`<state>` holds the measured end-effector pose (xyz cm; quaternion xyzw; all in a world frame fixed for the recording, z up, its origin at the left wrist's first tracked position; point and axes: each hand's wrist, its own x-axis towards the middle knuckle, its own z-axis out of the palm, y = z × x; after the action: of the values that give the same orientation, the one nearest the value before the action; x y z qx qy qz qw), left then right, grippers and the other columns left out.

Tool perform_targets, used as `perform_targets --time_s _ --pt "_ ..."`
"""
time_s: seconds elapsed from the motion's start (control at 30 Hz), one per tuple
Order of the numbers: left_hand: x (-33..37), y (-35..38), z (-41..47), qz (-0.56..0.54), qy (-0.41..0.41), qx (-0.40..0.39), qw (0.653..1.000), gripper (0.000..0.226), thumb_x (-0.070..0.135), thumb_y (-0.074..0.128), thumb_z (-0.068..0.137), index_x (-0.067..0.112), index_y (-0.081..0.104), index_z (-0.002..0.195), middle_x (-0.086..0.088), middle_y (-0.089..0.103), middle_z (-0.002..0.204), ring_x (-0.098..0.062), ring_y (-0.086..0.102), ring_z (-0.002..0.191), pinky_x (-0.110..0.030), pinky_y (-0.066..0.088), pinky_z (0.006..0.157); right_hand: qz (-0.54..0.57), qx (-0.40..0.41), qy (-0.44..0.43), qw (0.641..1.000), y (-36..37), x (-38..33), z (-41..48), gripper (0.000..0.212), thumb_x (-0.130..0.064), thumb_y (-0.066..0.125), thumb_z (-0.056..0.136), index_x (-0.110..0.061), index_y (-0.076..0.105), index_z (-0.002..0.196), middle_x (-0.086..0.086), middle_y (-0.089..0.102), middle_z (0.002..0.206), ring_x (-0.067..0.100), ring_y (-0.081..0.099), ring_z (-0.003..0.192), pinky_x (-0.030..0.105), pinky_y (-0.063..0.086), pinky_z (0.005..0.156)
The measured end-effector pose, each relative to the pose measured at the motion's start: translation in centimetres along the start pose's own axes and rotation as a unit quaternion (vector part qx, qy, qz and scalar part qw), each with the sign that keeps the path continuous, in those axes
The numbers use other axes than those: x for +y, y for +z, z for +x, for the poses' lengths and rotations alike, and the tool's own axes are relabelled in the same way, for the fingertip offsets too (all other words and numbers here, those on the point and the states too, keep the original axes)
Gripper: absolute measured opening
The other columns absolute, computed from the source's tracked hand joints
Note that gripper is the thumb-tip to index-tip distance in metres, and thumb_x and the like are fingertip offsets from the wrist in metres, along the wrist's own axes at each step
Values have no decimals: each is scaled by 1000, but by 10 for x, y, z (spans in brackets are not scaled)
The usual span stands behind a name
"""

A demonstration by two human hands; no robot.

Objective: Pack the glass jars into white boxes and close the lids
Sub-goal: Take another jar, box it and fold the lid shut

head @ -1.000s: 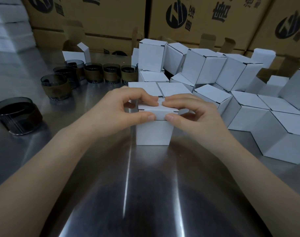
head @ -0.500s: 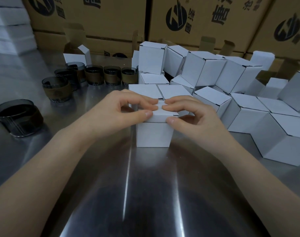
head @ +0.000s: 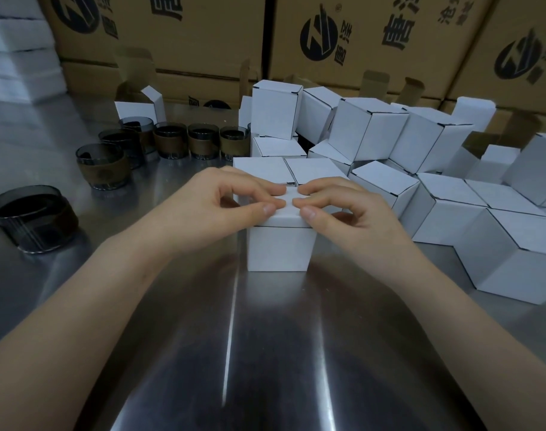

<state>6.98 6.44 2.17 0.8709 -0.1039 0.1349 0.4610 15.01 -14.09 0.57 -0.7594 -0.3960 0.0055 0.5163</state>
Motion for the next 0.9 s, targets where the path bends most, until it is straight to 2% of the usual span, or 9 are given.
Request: perform_targets --time_s 0.17,0.3,0.43,0.5,0.53,0.6,0.7,0.77,0.9 --pt "-1 2 1 31 4 -3 1000 19 19 68 87 37 73 87 25 65 114 5 52 115 -29 53 87 -1 -3 12 1000 0 -3 0 13 -13 68 90 -24 75 90 -10 63 114 -6 56 106 10 44 76" --pt "0 1 1 56 1 -13 998 18 19 67 88 37 70 87 23 63 119 3 50 118 -30 53 86 -5 -5 37 999 1 -5 0 14 -16 69 88 -29 73 87 -13 59 118 -7 54 109 15 45 79" --pt "1 1 3 70 -5 -19 997 15 22 67 88 37 69 90 24 61 120 4 49 118 -28 52 87 19 2 80 997 3 -7 -1 11 -17 71 86 -28 74 88 -12 54 119 -9 59 95 2 37 76" --pt "1 1 3 74 -8 -22 997 14 23 67 87 37 69 89 24 61 119 6 49 116 -26 52 86 54 11 114 992 5 -7 0 9 -15 72 85 -24 74 88 -8 59 114 -6 62 88 3 40 76" --pt "2 1 4 72 -9 -23 997 15 23 67 87 37 69 88 24 61 119 7 49 116 -25 52 85 75 10 135 988 6 -7 0 9 -16 73 85 -23 73 89 -5 64 110 -4 64 88 7 43 78" --pt "3 1 4 67 -12 -23 997 14 22 68 87 36 69 87 24 61 118 8 50 114 -24 51 83 120 1 177 977 6 -6 2 10 -15 74 84 -22 73 90 4 67 111 10 66 99 28 51 93" --pt "3 1 5 57 -22 -31 998 13 20 68 86 33 71 87 24 60 118 9 52 113 -22 47 84 178 -11 211 961 7 -5 3 14 -10 73 82 -23 73 89 18 62 119 31 61 114 49 46 105" --pt "3 2 6 45 -31 -36 998 15 17 68 87 31 73 85 23 61 117 7 53 114 -24 44 89 200 -15 217 955 8 -4 4 17 -8 72 82 -24 73 87 13 62 111 31 62 111 46 47 103" --pt "2 2 7 41 -42 -34 998 18 15 70 86 32 74 82 24 61 116 6 52 115 -29 43 95 228 -13 224 947 10 -3 5 20 -4 71 82 -24 72 85 1 64 98 17 65 89 31 50 81"
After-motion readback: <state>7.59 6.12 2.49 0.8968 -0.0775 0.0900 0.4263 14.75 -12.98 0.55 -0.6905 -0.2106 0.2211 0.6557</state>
